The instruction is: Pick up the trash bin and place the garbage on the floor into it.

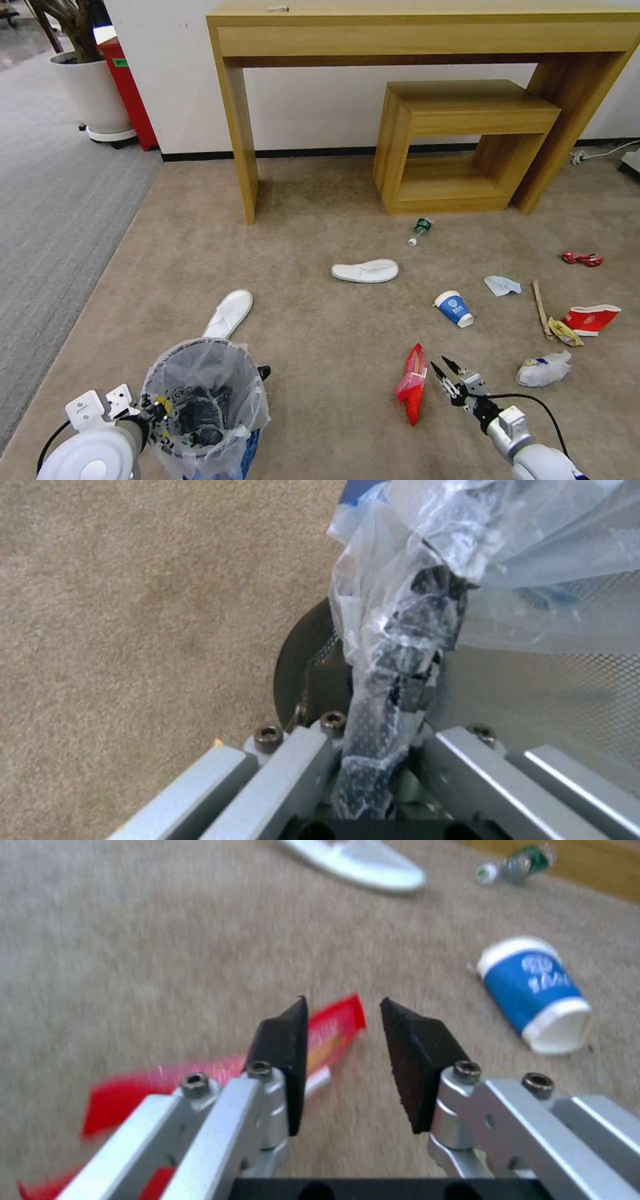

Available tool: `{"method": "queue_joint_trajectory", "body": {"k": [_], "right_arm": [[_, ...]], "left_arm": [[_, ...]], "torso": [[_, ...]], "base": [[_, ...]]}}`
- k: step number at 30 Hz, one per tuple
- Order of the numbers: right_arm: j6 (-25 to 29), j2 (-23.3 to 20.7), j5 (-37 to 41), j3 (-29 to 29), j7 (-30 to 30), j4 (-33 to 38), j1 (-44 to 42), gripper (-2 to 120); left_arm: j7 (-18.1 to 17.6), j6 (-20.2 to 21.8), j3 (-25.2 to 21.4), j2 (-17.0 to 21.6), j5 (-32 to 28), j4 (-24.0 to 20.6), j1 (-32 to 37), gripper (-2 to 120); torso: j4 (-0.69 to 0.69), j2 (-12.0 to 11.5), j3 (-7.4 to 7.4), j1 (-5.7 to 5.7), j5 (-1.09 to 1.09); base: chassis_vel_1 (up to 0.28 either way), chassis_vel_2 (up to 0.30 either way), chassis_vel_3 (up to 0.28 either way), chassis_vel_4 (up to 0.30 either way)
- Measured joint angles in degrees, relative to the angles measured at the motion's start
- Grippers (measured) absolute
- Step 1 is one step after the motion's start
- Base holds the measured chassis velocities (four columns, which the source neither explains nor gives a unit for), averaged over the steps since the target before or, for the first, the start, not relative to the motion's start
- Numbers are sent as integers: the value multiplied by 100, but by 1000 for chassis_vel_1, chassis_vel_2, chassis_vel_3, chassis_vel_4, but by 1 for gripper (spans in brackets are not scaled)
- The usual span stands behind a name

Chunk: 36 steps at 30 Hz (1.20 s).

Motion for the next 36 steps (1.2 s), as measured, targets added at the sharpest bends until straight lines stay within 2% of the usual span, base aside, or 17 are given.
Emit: {"method": "queue_joint_trajectory", "body": {"k": [6, 13, 15, 18, 19, 21, 22, 25, 28, 31, 36], "right_arm": [[59, 57, -185, -143, 96, -267, 7, 21], [95, 144, -334, -320, 144, -405, -2, 23], [103, 138, -356, -347, 142, -414, -6, 27], [144, 90, -420, -395, 108, -484, 48, 40], [144, 90, -420, -395, 108, -484, 48, 40], [141, 46, -378, -423, 98, -475, 67, 52], [141, 46, -378, -423, 98, -475, 67, 52], [112, 45, -329, -453, 105, -482, 78, 67], [105, 57, -326, -465, 112, -496, 82, 72], [101, 105, -348, -539, 127, -588, 106, 88], [95, 165, -329, -595, 153, -659, 164, 99]], "left_arm": [[8, -9, -3, 1, 5, 6, 8, 0], [15, -13, 6, -1, 16, 29, 4, 0], [15, -14, 8, 1, 16, 30, 3, 0], [16, -18, 16, -7, 16, 42, -8, 0], [16, -18, 16, -7, 16, 42, -8, 0], [16, -22, 18, -18, 16, 51, -13, 0], [16, -22, 18, -18, 16, 51, -13, 0], [17, -27, 22, -23, 15, 54, -13, 0], [17, -29, 22, -25, 15, 54, -14, 0], [17, -33, 27, -30, 13, 57, -24, 0], [17, -44, 28, -41, 11, 51, -14, 0]], "torso": [[0, 0, 0, 0, -1], [0, 0, 0, 0, 0], [0, 0, 0, 0, -1], [0, 0, 0, 0, -1], [0, 0, 0, 0, -1], [1, 0, 0, 0, -1], [1, 0, 0, 0, -1], [1, 0, 0, 0, -1], [1, 0, 0, 0, -1], [0, 0, 0, 0, -1], [0, 0, 0, 0, -2]], "base": [[0, 0, 0, 0], [0, 0, 0, 0], [0, 0, 0, 0], [0, 0, 0, 0], [0, 0, 0, 0], [0, 0, 0, 0], [0, 0, 0, 0], [0, 0, 0, 0], [0, 0, 0, 0], [0, 0, 0, 0], [0, 0, 0, 0]]}}
